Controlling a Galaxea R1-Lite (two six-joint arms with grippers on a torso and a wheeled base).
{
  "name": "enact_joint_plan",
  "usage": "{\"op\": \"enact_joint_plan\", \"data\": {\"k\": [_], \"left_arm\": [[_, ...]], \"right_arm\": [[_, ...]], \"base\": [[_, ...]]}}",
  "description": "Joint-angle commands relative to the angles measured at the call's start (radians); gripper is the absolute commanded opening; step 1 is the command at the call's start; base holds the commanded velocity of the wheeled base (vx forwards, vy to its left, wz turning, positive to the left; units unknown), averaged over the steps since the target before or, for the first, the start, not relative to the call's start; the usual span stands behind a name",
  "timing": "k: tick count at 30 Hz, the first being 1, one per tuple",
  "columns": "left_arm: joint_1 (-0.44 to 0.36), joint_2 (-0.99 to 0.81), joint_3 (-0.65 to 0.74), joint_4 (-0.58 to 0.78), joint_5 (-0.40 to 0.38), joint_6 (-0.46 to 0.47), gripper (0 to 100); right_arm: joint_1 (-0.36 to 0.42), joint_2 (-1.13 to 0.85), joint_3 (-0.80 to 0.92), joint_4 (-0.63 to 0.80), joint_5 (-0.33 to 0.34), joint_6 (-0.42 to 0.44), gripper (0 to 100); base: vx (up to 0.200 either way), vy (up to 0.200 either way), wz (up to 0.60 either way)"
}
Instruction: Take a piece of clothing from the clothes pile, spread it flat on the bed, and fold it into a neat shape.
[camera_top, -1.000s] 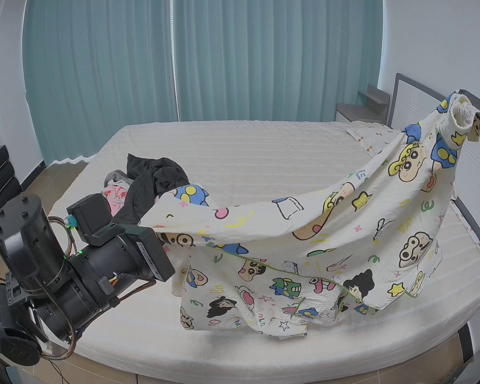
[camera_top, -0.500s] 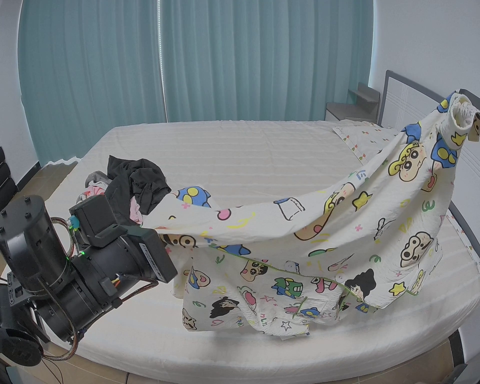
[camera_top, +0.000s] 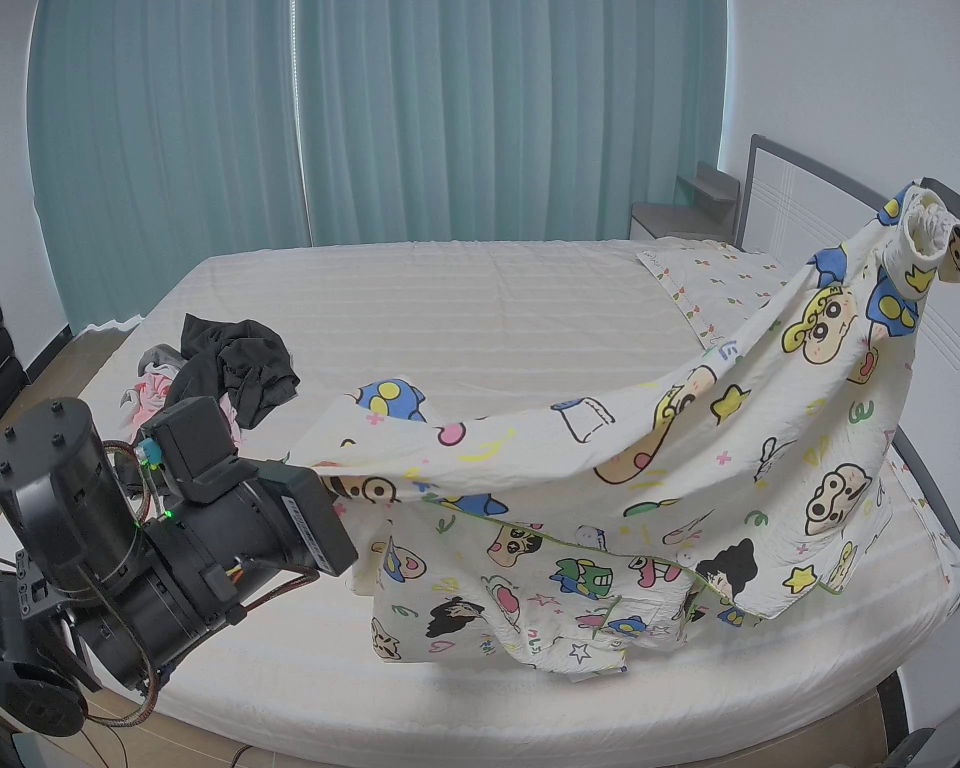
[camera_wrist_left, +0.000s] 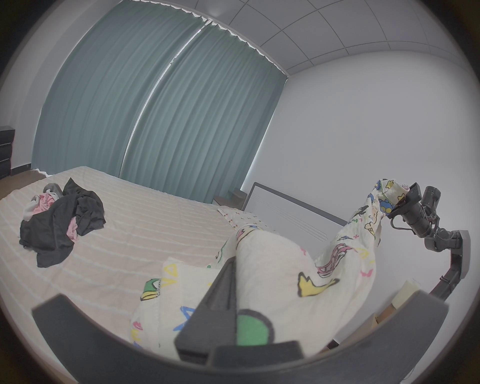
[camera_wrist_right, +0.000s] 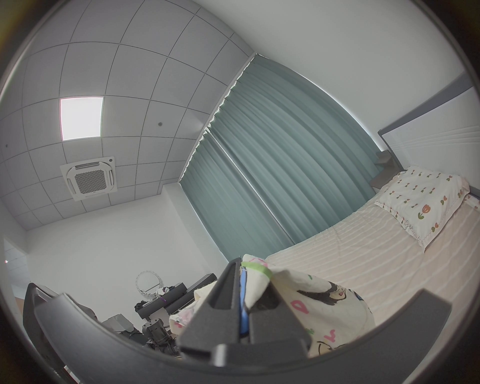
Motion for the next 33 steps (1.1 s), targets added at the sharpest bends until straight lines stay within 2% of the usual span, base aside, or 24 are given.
{"op": "enact_joint_plan", "data": {"k": [1, 11, 18, 22, 29, 33], "left_arm": [[-0.002, -0.006, 0.005, 0.000, 0.002, 0.000, 0], [-0.002, -0.086, 0.053, 0.001, 0.000, 0.005, 0], [-0.001, -0.157, 0.135, 0.001, -0.003, 0.089, 0], [-0.001, -0.197, 0.169, 0.004, -0.003, 0.124, 0], [-0.001, -0.221, 0.206, 0.012, -0.001, 0.120, 0], [0.001, -0.178, 0.250, 0.015, -0.003, 0.117, 0]], "right_arm": [[0.000, -0.018, 0.014, -0.002, 0.002, -0.001, 0], [0.004, -0.090, 0.031, 0.000, 0.031, -0.003, 0], [0.009, -0.201, 0.075, -0.009, 0.137, -0.003, 0], [0.009, -0.233, 0.071, -0.009, 0.171, -0.001, 0], [0.004, -0.219, 0.075, -0.006, 0.172, -0.001, 0], [-0.022, -0.143, 0.089, -0.008, 0.165, -0.009, 0]], "base": [[-0.200, 0.000, 0.00], [-0.200, 0.000, 0.00], [-0.200, 0.000, 0.00], [0.000, 0.000, 0.00], [0.000, 0.000, 0.00], [0.000, 0.000, 0.00]]}}
